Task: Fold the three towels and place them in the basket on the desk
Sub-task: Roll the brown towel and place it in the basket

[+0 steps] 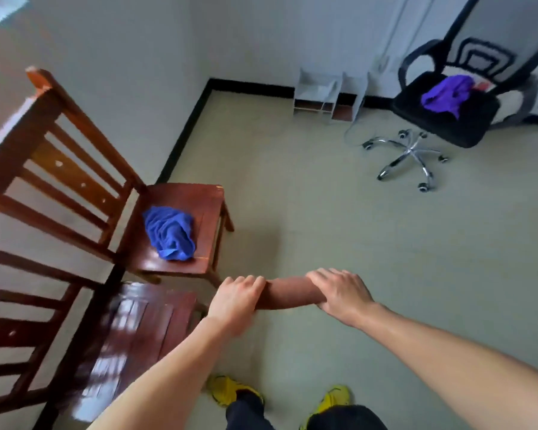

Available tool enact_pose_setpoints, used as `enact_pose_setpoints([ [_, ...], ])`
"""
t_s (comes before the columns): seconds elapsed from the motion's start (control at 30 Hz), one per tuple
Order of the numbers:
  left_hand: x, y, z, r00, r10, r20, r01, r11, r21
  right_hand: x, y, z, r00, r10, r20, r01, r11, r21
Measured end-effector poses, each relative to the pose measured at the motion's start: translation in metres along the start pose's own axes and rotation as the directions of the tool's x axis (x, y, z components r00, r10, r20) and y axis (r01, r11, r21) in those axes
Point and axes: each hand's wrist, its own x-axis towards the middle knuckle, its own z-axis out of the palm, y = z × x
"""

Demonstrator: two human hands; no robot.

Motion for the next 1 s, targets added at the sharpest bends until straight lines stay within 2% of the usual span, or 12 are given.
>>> enact_pose_setpoints([
  [0.07, 0.033, 0.046, -0.028, 0.999, 0.040, -0.019, -0.040, 0.999, -0.005, -0.030, 0.049, -0.016, 0.998, 0.056, -0.032, -0.057, 0.998, -0.011],
  [0.27, 0.130, 0.187, -0.115, 0.957, 0.256, -0.139, -0.240, 0.963, 0.122, -0.123, 0.192, -0.072, 0.947, 0.281, -0.156, -0.287, 0.958, -0.016],
  [0.37, 0.174, 0.233, -0.143, 0.916, 0.355, -0.186, -0.329, 0.932, 0.154, -0.153, 0.246, -0.092, 0.910, 0.366, -0.193, -0.377, 0.926, -0.021],
  [0.43, 0.219, 0.287, -0.164, 0.863, 0.467, -0.194, -0.428, 0.879, 0.212, -0.185, 0.300, -0.100, 0.858, 0.461, -0.229, -0.471, 0.882, 0.009],
  [0.5, 0.245, 0.319, -0.180, 0.840, 0.507, -0.192, -0.469, 0.857, 0.213, -0.199, 0.333, -0.108, 0.831, 0.497, -0.251, -0.509, 0.861, 0.020],
  [0.77, 0.430, 0.513, -0.230, 0.641, 0.748, -0.172, -0.680, 0.657, 0.324, -0.268, 0.540, -0.122, 0.622, 0.727, -0.291, -0.731, 0.672, 0.116],
  [0.97, 0.527, 0.668, -0.285, 0.480, 0.872, -0.099, -0.802, 0.481, 0.355, -0.335, 0.655, -0.139, 0.384, 0.867, -0.317, -0.863, 0.459, 0.211],
  [1.0, 0.540, 0.700, -0.289, 0.436, 0.896, -0.083, -0.823, 0.434, 0.366, -0.354, 0.674, -0.138, 0.334, 0.888, -0.316, -0.884, 0.412, 0.222],
])
